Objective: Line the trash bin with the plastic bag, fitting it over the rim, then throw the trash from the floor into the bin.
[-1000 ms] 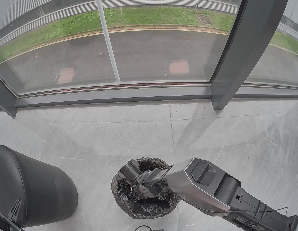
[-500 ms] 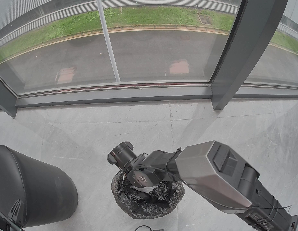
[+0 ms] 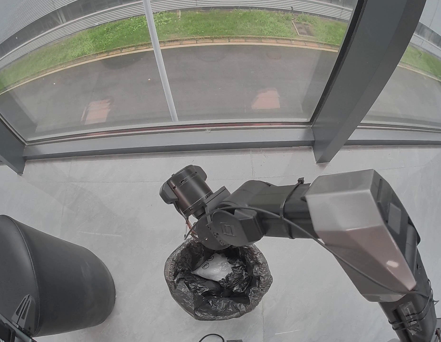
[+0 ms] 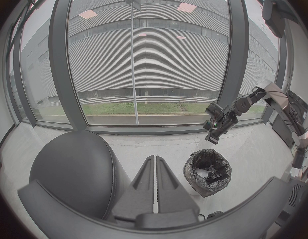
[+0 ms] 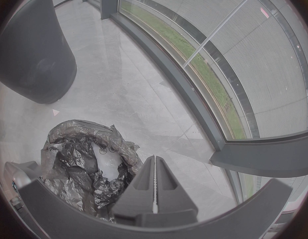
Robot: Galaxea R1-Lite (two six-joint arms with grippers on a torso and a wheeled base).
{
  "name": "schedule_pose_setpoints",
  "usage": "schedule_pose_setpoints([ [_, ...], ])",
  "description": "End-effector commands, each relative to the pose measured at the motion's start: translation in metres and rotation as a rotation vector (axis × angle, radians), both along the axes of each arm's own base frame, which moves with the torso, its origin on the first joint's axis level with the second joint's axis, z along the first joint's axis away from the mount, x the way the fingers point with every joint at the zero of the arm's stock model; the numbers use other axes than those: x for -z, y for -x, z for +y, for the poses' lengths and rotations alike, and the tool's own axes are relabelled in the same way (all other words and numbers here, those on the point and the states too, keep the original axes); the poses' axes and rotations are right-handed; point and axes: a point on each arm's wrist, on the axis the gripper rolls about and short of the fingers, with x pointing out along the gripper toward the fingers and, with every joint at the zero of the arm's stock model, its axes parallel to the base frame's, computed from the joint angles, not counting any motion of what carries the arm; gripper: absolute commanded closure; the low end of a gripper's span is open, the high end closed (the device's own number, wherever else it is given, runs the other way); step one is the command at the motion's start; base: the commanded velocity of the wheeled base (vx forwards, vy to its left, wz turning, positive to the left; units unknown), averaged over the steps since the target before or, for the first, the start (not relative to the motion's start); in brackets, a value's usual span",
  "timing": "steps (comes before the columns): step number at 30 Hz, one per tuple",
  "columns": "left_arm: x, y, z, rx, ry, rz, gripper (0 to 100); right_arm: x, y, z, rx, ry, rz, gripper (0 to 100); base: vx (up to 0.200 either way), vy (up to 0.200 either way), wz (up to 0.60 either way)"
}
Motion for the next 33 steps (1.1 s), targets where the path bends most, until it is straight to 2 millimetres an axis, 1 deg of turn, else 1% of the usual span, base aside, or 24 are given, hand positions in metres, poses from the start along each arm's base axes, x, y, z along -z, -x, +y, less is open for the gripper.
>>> schedule_pose_setpoints([
  [1,0.005,0.0,0.0,0.0,0.0,0.003,100,-0.042,0.008,-0.009,-0.001,-0.05,-0.041,100,0.0,0.0,0.0],
  [2,0.005,0.0,0.0,0.0,0.0,0.003,100,-0.042,0.008,-0.009,-0.001,-0.051,-0.042,100,0.0,0.0,0.0],
  [3,0.005,0.0,0.0,0.0,0.0,0.003,100,-0.049,0.009,-0.011,0.0,-0.061,-0.05,100,0.0,0.0,0.0],
  [4,0.005,0.0,0.0,0.0,0.0,0.003,100,-0.051,0.01,-0.012,0.0,-0.064,-0.053,100,0.0,0.0,0.0],
  [5,0.005,0.0,0.0,0.0,0.0,0.003,100,-0.06,0.011,-0.014,0.0,-0.077,-0.063,100,0.0,0.0,0.0],
  [7,0.005,0.0,0.0,0.0,0.0,0.001,100,-0.067,0.013,-0.017,0.003,-0.085,-0.071,100,0.0,0.0,0.0],
  [13,0.005,0.0,0.0,0.0,0.0,0.001,100,-0.105,0.024,-0.042,0.019,-0.079,-0.066,100,0.0,0.0,0.0],
  [18,0.005,0.0,0.0,0.0,0.0,0.001,100,-0.145,0.049,-0.075,0.026,-0.029,-0.022,100,0.0,0.0,0.0],
  [22,0.005,0.0,0.0,0.0,0.0,0.003,100,-0.178,0.074,-0.106,0.039,-0.015,-0.001,100,0.0,0.0,0.0],
  [23,0.005,0.0,0.0,0.0,0.0,0.001,100,-0.18,0.075,-0.107,0.039,-0.014,0.0,100,0.0,0.0,0.0],
  [25,0.005,0.0,0.0,0.0,0.0,0.003,100,-0.2,0.093,-0.131,0.066,0.002,0.003,100,0.0,0.0,0.0],
  [30,0.005,0.0,0.0,0.0,0.0,0.001,100,-0.232,0.126,-0.172,0.108,0.033,-0.025,100,0.0,0.0,0.0],
  [31,0.005,0.0,0.0,0.0,0.0,0.001,100,-0.232,0.126,-0.172,0.108,0.033,-0.025,100,0.0,0.0,0.0],
  [32,0.005,0.0,0.0,0.0,0.0,0.003,100,-0.243,0.138,-0.189,0.121,0.029,-0.036,100,0.0,0.0,0.0],
  [33,0.005,0.0,0.0,0.0,0.0,0.003,100,-0.249,0.142,-0.201,0.136,0.029,-0.039,100,0.0,0.0,0.0],
])
